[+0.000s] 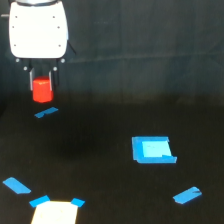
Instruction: Pick up the red object from the table
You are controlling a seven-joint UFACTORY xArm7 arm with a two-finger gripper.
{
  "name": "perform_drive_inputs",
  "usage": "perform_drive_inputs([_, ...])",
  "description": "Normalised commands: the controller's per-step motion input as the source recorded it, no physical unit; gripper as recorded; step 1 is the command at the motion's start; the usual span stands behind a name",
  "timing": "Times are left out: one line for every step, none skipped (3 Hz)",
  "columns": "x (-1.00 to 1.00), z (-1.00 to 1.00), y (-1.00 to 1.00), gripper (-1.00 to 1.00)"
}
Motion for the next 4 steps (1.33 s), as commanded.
perform_drive_inputs([0.16,1.0,0.41,-1.0])
perform_drive_inputs([0.06,1.0,0.44,-1.0])
perform_drive_inputs([0.52,0.48,1.0,-1.0])
perform_drive_inputs([0.53,0.66,1.0,-1.0])
